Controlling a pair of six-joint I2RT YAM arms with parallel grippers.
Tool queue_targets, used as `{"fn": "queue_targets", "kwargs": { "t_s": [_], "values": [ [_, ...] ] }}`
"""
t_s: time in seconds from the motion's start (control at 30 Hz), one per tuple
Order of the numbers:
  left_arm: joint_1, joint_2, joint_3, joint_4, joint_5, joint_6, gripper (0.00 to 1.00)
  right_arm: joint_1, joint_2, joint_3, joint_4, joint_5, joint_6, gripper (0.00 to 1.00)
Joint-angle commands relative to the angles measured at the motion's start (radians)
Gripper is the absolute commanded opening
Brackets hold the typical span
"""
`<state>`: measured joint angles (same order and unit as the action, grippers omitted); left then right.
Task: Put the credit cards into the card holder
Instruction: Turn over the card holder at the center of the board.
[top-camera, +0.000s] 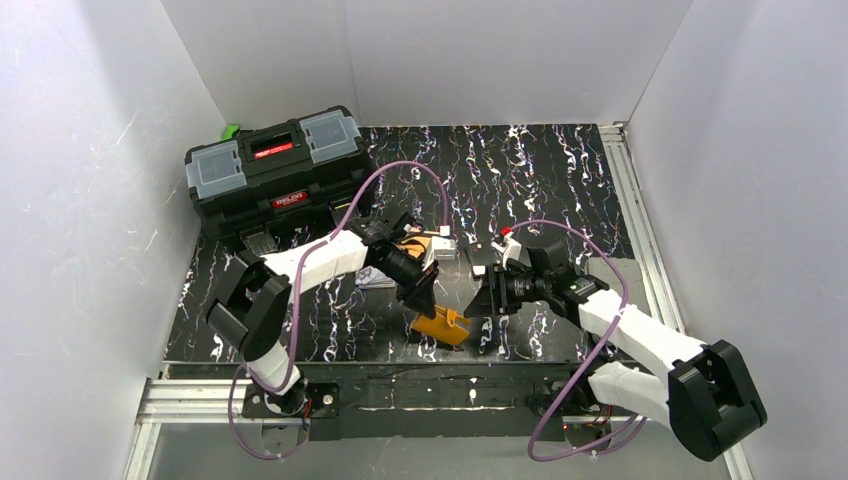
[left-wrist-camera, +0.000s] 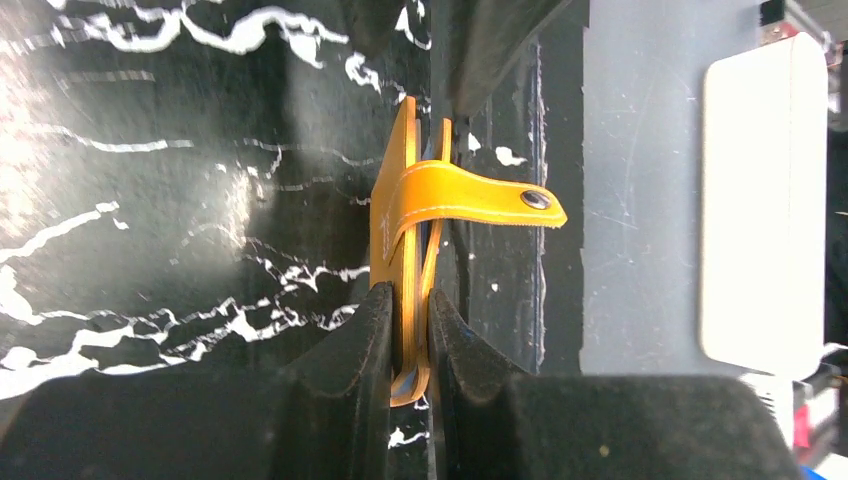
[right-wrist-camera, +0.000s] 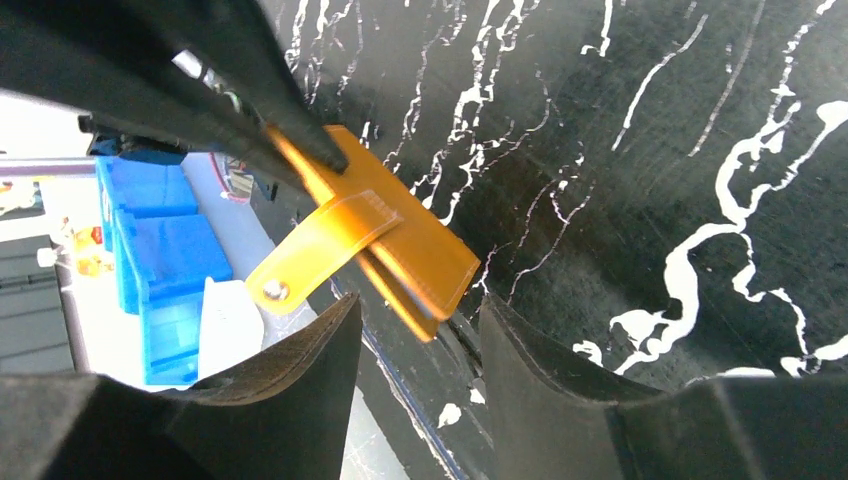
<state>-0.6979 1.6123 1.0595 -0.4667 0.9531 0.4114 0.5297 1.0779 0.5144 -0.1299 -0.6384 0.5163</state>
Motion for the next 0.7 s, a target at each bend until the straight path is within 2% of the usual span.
{"fn": "queue_targets", "kwargs": {
  "t_s": [0.0,0.13,0.23,0.33,0.47,0.67],
  "values": [
    [0.025,0.034,0.038,-0.177,0.113,0.062,0.00,-0.004,-0.074,-0.054,0.183,-0.076,0.011,0.55],
    [0.025,0.132,0.098,-0.298,0.104,0.191,0.02,0.002,-0.127,-0.109,0.247,-0.063,-0.018,0.55],
    [0.025,0.271,0.235,-0.484,0.066,0.331,0.06,0.014,-0.129,-0.117,0.259,-0.054,-0.020,0.55],
    [0.026,0.386,0.360,-0.615,0.018,0.407,0.10,0.063,-0.110,-0.111,0.246,-0.022,-0.041,0.56],
    [0.028,0.435,0.428,-0.628,-0.002,0.411,0.14,0.142,-0.105,-0.094,0.205,0.077,-0.088,0.58],
    [0.026,0.497,0.476,-0.648,-0.032,0.384,0.16,0.241,-0.190,-0.072,0.132,0.332,-0.149,0.61]
  ]
}}
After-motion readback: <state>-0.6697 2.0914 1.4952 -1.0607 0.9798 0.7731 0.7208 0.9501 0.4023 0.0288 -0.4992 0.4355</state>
